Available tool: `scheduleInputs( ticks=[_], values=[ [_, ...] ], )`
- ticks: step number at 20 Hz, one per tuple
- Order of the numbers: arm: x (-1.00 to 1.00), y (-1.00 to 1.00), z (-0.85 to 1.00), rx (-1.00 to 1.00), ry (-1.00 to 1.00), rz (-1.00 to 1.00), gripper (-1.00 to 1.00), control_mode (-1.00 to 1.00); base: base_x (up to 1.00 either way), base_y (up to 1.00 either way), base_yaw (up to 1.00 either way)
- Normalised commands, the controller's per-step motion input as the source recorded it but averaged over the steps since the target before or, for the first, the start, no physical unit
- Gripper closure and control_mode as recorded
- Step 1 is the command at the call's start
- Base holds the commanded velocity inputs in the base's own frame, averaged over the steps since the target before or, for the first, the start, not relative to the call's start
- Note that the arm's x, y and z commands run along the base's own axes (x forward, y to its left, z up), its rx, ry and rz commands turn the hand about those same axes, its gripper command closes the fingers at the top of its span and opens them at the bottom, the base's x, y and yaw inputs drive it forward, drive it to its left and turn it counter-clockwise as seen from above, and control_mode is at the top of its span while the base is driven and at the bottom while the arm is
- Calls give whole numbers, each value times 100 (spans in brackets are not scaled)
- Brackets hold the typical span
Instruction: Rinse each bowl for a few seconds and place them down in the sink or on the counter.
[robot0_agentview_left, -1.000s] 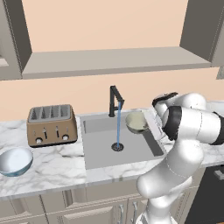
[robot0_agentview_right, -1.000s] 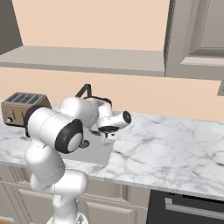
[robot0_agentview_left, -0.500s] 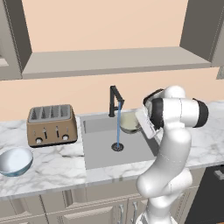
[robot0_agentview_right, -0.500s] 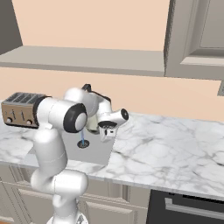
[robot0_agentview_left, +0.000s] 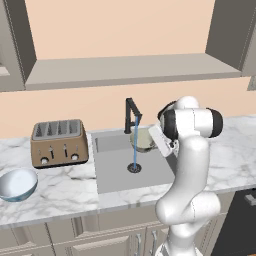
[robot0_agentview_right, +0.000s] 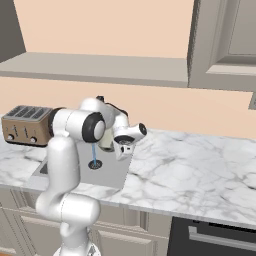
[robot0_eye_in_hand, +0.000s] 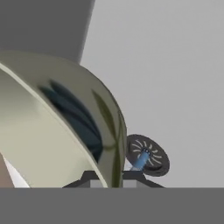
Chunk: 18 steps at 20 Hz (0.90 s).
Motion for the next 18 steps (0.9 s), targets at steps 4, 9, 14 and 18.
scheduleInputs(
  ticks=[4, 9, 14, 18],
  values=[
    [43, 17, -22, 1, 0, 6, 100, -100, 0, 0, 0],
    [28, 11, -16, 1, 0, 6, 100, -100, 0, 0, 0],
    [-2, 1, -1, 6, 0, 6, 100, -100, 0, 0, 0],
    [-23, 2, 6, 8, 0, 5, 100, -100, 0, 0, 0]
  ],
)
